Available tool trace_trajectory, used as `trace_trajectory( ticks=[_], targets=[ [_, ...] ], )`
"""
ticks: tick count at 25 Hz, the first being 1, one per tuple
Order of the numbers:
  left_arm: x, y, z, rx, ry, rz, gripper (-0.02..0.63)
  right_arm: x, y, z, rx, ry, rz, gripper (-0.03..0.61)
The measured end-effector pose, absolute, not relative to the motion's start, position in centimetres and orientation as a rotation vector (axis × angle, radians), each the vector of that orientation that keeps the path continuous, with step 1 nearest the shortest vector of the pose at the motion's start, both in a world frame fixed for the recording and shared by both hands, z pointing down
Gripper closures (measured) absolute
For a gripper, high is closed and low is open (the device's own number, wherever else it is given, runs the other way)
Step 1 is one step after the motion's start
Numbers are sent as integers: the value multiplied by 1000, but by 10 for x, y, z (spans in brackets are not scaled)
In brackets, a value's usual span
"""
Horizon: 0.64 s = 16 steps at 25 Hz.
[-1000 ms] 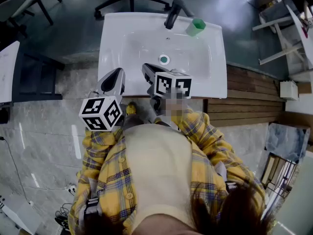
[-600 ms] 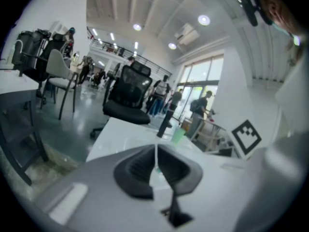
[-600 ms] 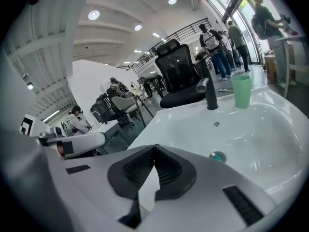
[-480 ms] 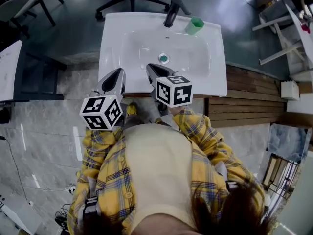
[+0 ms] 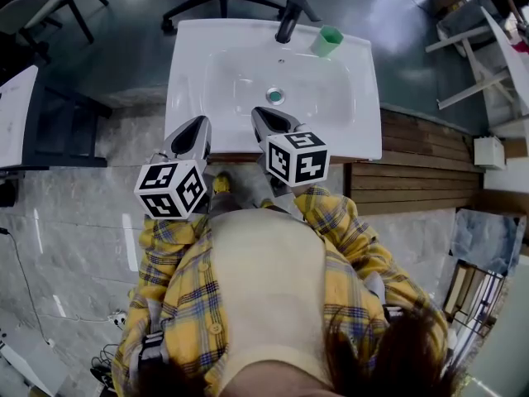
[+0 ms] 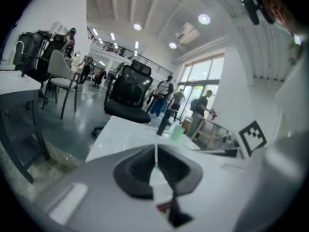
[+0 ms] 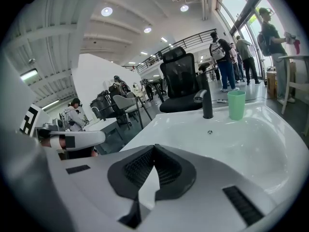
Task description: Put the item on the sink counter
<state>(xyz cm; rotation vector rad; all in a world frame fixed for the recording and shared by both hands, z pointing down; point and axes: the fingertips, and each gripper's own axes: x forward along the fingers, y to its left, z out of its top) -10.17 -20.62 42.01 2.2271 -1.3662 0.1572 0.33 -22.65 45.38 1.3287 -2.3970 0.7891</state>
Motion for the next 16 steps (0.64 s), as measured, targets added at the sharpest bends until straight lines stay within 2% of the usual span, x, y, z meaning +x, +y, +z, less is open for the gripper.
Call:
trace_trajectory(
  ticks=[16],
  targets=[
    [-111, -199, 423, 2177, -1419, 150, 598, 0, -222, 449, 1303, -2423, 726, 565]
  ],
)
